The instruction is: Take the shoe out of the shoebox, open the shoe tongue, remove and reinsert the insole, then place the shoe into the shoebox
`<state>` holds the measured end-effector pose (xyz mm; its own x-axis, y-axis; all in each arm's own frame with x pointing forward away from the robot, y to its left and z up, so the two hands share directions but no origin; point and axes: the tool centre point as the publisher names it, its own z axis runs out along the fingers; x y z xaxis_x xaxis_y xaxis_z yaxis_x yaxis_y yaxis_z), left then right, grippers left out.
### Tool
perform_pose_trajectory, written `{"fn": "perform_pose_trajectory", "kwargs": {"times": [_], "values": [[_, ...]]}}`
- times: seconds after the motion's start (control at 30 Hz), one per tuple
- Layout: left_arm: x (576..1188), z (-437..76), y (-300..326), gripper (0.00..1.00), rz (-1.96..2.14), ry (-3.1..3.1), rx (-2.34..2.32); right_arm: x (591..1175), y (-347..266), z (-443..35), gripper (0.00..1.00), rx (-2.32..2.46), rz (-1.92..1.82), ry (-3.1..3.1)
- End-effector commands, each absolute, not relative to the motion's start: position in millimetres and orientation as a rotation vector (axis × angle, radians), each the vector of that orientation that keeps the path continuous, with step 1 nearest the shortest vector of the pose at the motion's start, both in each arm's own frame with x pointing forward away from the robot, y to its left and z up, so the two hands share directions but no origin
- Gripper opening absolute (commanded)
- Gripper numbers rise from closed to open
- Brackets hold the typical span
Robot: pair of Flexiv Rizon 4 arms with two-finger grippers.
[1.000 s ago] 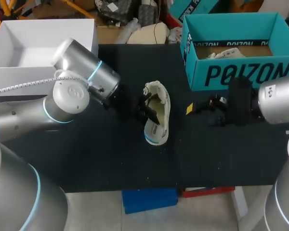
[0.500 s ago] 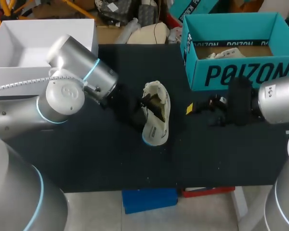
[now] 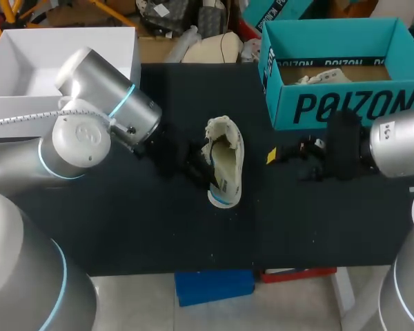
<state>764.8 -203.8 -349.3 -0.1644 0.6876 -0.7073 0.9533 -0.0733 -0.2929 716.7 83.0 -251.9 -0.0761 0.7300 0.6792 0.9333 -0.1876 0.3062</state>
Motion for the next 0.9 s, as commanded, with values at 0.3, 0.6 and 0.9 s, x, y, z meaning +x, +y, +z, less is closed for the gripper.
{"fn": "perform_pose_trajectory", "kwargs": {"times": [0.3, 0.6, 0.9], "values": [[784.9, -356.2, -210.1, 0.00, -1.089, 1.880, 1.754, 716.9, 83.7, -251.6, 1.00, -1.938, -1.119, -1.811], [814.1, -367.8, -216.3, 0.00, -1.048, 1.922, 1.749, 716.9, 83.7, -251.6, 1.00, -1.938, -1.119, -1.811], [833.8, -374.1, -221.7, 0.00, -0.985, 1.953, 1.732, 716.9, 83.7, -251.6, 1.00, -1.938, -1.119, -1.811]]}}
